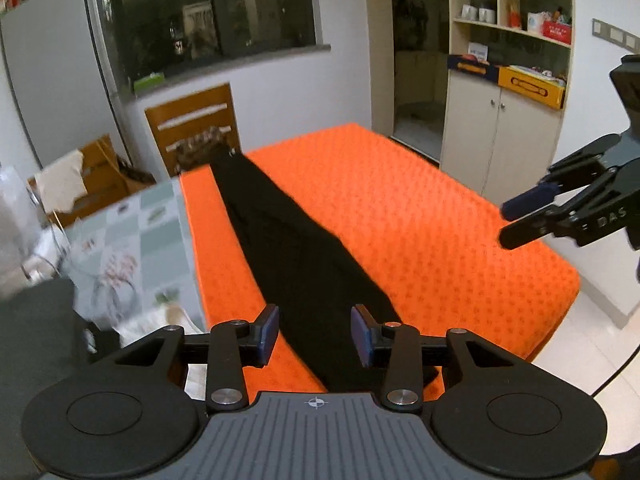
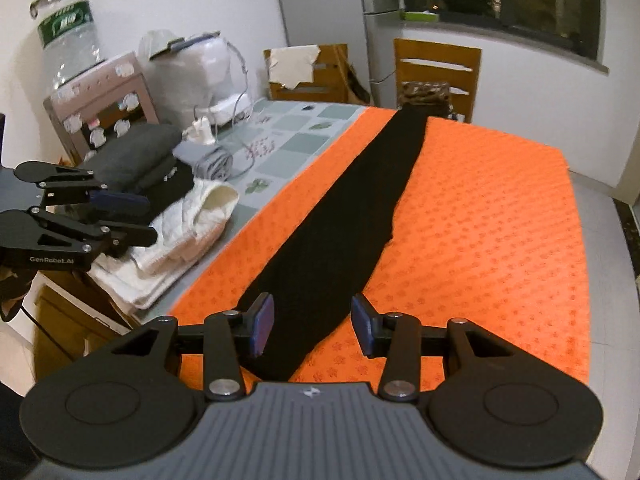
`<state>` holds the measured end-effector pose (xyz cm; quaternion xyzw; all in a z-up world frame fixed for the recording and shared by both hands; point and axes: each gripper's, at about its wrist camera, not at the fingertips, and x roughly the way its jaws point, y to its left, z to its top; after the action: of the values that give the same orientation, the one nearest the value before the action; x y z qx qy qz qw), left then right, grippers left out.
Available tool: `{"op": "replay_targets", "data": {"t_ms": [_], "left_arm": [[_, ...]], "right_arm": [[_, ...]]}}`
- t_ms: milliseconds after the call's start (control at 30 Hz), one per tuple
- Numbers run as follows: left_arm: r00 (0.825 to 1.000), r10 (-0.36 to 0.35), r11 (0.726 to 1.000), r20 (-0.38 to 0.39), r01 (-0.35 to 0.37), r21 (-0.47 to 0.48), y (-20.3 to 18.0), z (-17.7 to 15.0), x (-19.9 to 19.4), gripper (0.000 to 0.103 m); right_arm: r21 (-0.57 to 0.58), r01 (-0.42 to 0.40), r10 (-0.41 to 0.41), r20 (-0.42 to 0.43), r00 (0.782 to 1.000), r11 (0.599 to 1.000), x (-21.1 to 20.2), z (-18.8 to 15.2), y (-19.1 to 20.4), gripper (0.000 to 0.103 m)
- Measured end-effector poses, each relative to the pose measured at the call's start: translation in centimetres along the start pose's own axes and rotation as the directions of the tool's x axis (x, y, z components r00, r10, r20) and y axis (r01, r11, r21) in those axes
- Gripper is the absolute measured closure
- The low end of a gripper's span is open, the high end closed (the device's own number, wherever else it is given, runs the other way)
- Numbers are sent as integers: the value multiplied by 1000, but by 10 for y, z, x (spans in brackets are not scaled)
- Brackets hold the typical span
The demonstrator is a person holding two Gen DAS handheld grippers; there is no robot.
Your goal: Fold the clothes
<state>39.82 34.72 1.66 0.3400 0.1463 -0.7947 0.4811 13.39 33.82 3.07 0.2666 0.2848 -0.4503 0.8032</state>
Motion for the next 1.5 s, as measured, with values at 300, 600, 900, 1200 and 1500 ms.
{"op": "replay_targets", "data": {"t_ms": [300,600,900,1200,1500], "left_arm": [[991,-37,976,-127,9,-215,2,-67,76,61],[977,-67,919,-204,-19,-393,6,-78,115,66],[973,-126,881,-195,19,-473,9,-81,112,95],[964,-48,945,-261,-40,-324,-9,-79,117,94],[989,30,996,-147,-42,-79,-33,-78,93,73]], "right_arm": [[-107,-63,55,-78,995,992,87,-54,19,55],[-262,-90,64,-108,992,961,107,-73,32,55],[-310,-60,30,-103,994,949,101,-72,34,55],[-435,-92,40,-127,991,896,100,-77,44,55],[-678,-166,91,-145,985,716,122,-96,63,55]]}}
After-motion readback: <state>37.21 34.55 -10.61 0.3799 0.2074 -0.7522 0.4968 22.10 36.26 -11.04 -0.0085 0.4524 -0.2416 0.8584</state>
